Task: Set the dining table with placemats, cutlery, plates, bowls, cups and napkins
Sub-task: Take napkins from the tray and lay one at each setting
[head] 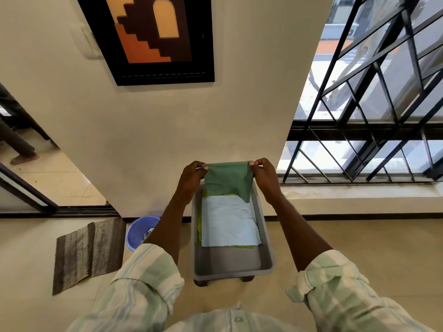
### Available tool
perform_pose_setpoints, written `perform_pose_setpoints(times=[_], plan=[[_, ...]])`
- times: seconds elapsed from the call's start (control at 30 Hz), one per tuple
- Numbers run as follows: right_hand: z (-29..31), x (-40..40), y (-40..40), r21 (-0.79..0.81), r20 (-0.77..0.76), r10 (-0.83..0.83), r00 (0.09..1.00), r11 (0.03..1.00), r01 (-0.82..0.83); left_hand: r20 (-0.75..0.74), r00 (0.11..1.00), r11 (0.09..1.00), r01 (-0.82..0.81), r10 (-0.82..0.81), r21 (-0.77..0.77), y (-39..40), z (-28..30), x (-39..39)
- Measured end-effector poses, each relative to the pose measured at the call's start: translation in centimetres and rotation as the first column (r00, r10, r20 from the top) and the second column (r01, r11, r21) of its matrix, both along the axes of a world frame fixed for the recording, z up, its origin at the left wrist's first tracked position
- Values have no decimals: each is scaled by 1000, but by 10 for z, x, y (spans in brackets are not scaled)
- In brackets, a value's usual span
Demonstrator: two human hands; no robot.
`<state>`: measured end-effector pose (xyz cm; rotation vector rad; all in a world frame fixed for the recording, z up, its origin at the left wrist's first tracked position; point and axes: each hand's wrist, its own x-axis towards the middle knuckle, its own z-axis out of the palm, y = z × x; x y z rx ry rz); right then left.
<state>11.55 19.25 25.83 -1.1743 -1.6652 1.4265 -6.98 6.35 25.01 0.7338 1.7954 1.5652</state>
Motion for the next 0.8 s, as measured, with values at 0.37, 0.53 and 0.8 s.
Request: perform_pose_setpoints(times=[0.37, 0.53, 0.8], plan=[[-11, 12, -11, -745, -254, -198, 947, 664, -61, 791, 608, 990, 137, -65, -24, -7, -2, 36], [-35, 30, -24, -816, -206, -133, 969, 570, -96, 807, 590, 971, 190, 8, -148, -19, -26, 43], [-39, 39, -27, -811, -172, 1, 985, 567, -142, 662, 749, 967, 153, 21, -203, -16, -32, 46]])
